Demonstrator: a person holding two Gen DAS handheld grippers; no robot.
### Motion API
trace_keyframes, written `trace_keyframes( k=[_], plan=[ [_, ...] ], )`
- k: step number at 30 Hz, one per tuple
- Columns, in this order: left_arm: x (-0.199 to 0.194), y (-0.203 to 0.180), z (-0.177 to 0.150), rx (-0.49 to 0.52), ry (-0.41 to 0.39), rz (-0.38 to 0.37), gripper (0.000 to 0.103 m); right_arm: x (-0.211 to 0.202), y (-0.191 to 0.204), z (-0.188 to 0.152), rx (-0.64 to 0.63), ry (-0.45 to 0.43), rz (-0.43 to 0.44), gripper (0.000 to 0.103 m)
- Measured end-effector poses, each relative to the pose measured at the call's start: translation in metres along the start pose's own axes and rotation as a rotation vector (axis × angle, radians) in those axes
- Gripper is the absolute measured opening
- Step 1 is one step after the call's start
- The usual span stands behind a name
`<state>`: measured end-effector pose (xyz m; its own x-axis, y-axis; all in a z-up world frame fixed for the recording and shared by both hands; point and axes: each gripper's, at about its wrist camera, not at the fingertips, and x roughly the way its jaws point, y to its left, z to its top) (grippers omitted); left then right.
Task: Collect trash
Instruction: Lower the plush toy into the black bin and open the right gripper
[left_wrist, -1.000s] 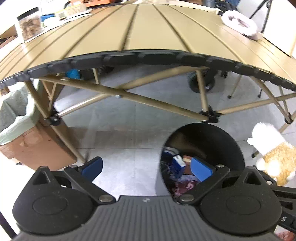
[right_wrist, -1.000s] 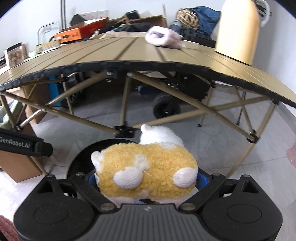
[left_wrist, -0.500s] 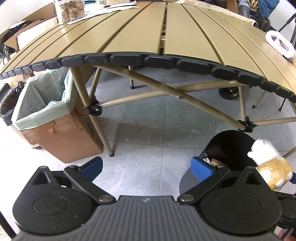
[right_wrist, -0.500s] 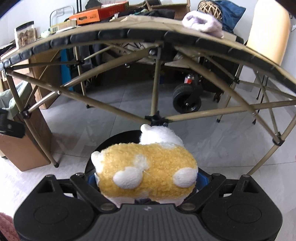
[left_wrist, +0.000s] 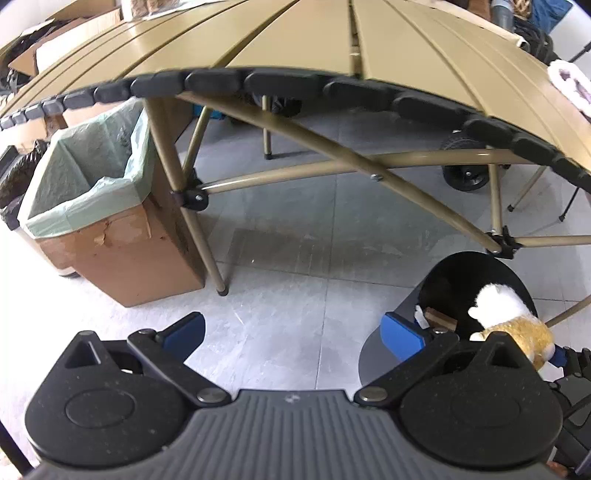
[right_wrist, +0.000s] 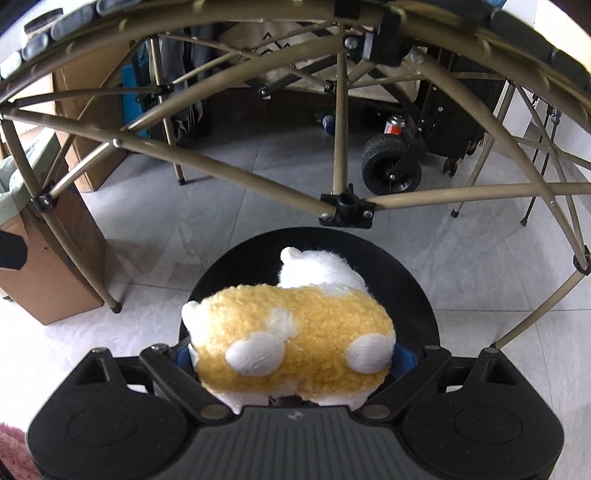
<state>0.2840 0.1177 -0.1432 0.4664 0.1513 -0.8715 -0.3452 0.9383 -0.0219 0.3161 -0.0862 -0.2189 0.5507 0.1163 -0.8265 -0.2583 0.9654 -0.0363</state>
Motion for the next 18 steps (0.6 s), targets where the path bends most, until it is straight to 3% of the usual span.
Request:
trace_keyframes(
  k=[12,18],
  plan=[
    [0.006,0.002,0.0,-0.002,0.024,-0.007,0.103,0.018,-0.004,0.001,0.045,0.072,-0.019,0.095],
    [0.006,-0.001,0.0,0.008,0.026,-0.011,0.103,0.02,-0.009,0.002,0.074,0.085,-0.023,0.103]
  ],
)
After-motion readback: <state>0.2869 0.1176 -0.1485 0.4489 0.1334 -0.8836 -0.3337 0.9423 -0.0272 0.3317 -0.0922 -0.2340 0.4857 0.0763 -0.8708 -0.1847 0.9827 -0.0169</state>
